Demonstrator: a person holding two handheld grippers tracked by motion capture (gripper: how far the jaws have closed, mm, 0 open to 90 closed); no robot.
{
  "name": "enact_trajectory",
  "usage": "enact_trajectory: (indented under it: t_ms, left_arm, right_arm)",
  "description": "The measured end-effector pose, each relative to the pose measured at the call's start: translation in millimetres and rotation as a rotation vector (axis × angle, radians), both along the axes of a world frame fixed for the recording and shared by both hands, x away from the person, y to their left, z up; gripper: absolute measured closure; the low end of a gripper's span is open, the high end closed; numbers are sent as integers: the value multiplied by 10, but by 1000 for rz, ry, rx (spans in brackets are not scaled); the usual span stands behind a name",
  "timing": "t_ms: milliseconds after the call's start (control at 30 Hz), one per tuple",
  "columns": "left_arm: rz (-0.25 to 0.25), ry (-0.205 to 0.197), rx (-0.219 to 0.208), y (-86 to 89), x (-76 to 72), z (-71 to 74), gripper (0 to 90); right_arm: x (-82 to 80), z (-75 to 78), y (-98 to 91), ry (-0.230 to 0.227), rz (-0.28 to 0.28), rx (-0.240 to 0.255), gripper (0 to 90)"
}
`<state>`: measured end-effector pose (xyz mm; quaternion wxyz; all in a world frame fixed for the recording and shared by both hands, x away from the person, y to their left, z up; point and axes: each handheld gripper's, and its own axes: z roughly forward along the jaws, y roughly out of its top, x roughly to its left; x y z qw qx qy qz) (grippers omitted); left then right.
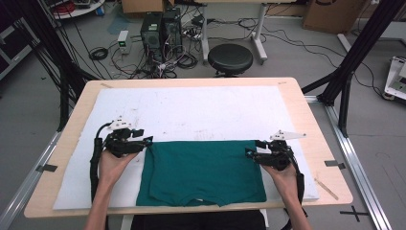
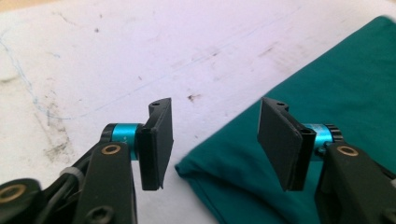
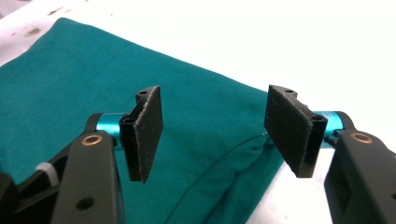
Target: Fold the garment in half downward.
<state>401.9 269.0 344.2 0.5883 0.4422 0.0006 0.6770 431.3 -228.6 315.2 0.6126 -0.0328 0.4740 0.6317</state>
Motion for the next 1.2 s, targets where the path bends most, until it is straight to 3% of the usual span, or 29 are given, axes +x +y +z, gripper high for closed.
enact_trajectory:
  t_ms: [100,233,400,533,667,833,1133,1200]
  left_arm:
    - [7,70,4,23,132,102,467]
    - [-27,105,5,41,219,149,477]
    - [0,138,25,25,292,174,504]
    - [14,146,47,14,305,166,575]
    - [17,145,80,13,306,158,670]
    - [7,140,90,8,309,155,762]
    - [0,143,95,15,314,153,782]
    - [-8,145,94,20,318,156,784]
  right_arm:
    - [17,-4,3,8,-9,2,378]
    - [62,15,3,27,-25,1,376]
    - [82,46,-15,34,-25,26,368]
    - [94,61,-43,44,-21,31,368]
    - [100,105,-122,38,6,67,366]
    - [91,259,-239,74,46,100,345]
    - [206,582,-110,151,-31,55,417]
    - [238,593,-65,162,-60,38,505]
